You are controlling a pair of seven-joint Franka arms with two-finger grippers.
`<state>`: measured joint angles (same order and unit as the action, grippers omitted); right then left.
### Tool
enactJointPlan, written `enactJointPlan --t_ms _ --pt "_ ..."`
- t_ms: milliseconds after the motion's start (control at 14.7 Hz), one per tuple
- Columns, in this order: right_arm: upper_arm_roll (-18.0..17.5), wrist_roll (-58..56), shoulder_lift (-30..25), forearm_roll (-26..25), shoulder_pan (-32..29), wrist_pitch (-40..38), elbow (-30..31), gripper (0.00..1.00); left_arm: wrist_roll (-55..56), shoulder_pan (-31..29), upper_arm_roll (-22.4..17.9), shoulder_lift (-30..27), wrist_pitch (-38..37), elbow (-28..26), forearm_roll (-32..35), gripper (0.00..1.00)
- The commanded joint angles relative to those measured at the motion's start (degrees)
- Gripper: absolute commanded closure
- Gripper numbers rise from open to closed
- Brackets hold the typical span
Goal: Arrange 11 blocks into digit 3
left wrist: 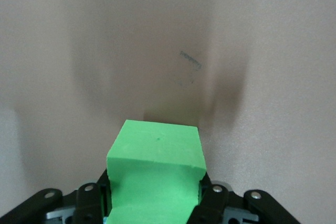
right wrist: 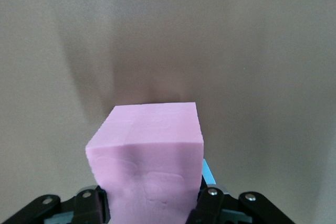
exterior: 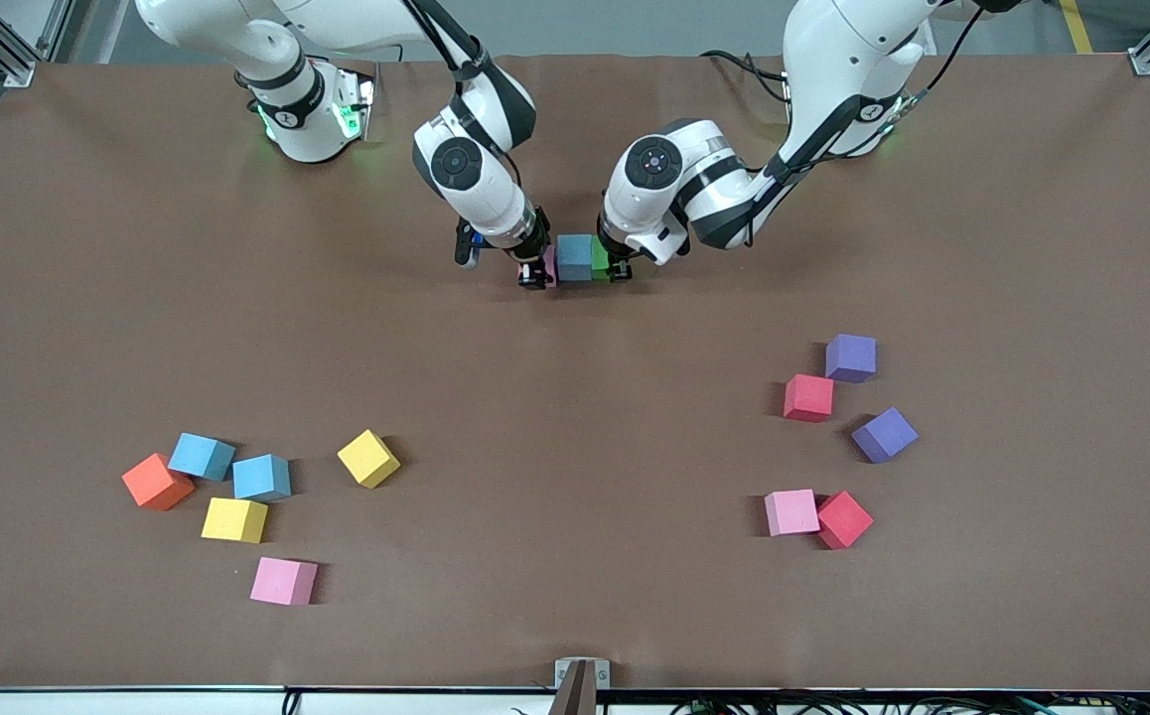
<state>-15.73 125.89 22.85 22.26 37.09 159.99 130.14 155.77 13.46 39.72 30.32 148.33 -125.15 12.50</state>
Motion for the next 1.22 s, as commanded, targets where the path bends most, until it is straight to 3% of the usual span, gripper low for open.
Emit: enactJointPlan --t_ms 0,68,136,339,1154 --pt "0.44 3.65 0.79 1.12 0.61 -0.29 -0.59 0.27 3.84 0.78 -0.26 1.84 0.47 0.87 1.74 0.47" --pt "0.52 5.32 1.14 1.12 0.61 -0.47 -1.11 0.0 3.75 0.78 -0.26 1.93 0.39 1.04 1.74 0.25" --pt "0.52 5.51 1.14 0.51 0.53 -1.69 -1.73 0.0 3.58 0.87 -0.26 2.02 0.3 1.13 1.74 0.0" --pt "0.7 5.42 1.14 0.16 0.53 -6.34 -3.14 0.0 3.49 0.78 -0.26 2.02 0.21 1.13 1.92 0.0" --pt "0.7 5.25 1.67 -2.74 0.7 -6.8 -3.58 0.0 4.02 -0.27 1.76 -1.93 -4.98 1.22 1.92 0.0"
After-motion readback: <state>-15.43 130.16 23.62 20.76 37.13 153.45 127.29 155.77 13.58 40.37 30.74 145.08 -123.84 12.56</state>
